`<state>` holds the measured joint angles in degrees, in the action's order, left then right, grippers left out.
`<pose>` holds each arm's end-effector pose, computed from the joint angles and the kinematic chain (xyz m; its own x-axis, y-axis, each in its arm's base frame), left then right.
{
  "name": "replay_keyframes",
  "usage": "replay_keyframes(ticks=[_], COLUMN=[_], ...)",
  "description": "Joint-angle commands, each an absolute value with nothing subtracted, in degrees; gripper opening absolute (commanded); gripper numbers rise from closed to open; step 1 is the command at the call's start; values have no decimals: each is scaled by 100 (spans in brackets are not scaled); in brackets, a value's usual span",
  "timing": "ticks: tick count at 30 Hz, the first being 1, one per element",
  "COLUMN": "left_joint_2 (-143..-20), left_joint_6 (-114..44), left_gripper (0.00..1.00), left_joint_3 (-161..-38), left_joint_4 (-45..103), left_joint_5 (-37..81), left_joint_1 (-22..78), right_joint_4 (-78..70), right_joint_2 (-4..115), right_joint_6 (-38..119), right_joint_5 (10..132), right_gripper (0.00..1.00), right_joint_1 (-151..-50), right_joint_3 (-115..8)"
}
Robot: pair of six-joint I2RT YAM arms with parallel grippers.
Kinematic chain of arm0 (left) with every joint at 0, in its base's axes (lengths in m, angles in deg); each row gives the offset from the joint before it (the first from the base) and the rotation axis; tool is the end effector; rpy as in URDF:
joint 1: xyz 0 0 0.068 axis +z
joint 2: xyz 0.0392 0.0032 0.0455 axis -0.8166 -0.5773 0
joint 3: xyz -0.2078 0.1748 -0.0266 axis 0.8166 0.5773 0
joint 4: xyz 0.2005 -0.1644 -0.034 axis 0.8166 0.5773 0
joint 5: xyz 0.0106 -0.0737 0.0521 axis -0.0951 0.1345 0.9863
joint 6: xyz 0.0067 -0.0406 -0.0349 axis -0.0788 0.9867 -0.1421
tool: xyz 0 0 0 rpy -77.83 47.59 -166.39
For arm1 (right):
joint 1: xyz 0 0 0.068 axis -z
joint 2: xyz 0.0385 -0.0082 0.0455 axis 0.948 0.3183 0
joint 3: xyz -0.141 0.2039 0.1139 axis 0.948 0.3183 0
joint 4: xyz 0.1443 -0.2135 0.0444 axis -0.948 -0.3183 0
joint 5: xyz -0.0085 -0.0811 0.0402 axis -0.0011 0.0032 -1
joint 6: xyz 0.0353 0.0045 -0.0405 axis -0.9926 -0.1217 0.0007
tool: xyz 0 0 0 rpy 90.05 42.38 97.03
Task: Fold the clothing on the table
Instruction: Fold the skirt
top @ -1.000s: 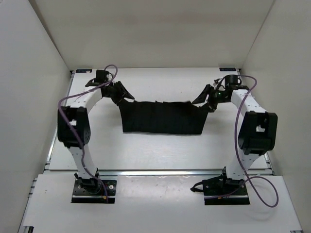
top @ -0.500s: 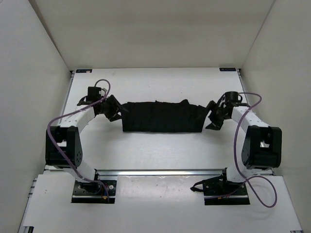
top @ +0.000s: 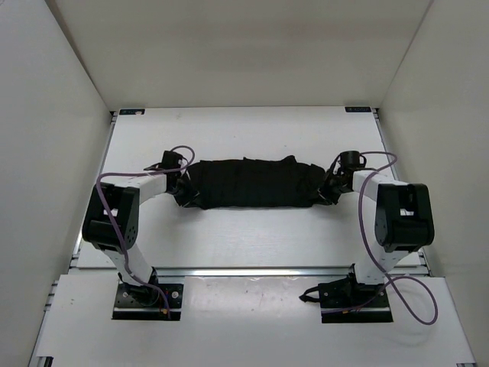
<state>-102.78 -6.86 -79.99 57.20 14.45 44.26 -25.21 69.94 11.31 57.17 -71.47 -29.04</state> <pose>0.2987 -0.0651 0.1453 -0.8822 -0.4619 -0.0916 -0.3887 0.8241 -0.4119 0.3052 0.0132 0.1491 -0.8259 0.5489 -0.1289 0.4216 0.7530 0.5052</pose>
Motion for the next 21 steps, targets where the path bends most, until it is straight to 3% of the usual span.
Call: replay_keyframes(ticks=[1,2,11,14,21], left_joint_2=[-10448,-10405,-10211,-10413,-10334], left_joint_6=[-678,-660,157,281,570], left_gripper=[9,0,0,0,0], left_joint_3=[-8160,-8134,-7958,-8028,-7676], left_joint_4=[5498,5515,5023,4944,4504], left_joint_5=[1717,1786,1972,1857,1603], left_joint_1=[4200,4174,2962,2767,2898], right_joint_4=[-2066,-2118,-4148,-4674,-4941], right_joint_2=[7339,7314,6972,6751,7181], right_joint_6=[1445,1507,2975,3125,2704], right_joint_5=[5507,5470,7200,7552,7474], right_gripper=[13,0,0,0,1], right_joint_1=[-7014,-6890,-6326,-6721,-9091], right_joint_3=[-3044,-3062,-4273,-4966,-6383])
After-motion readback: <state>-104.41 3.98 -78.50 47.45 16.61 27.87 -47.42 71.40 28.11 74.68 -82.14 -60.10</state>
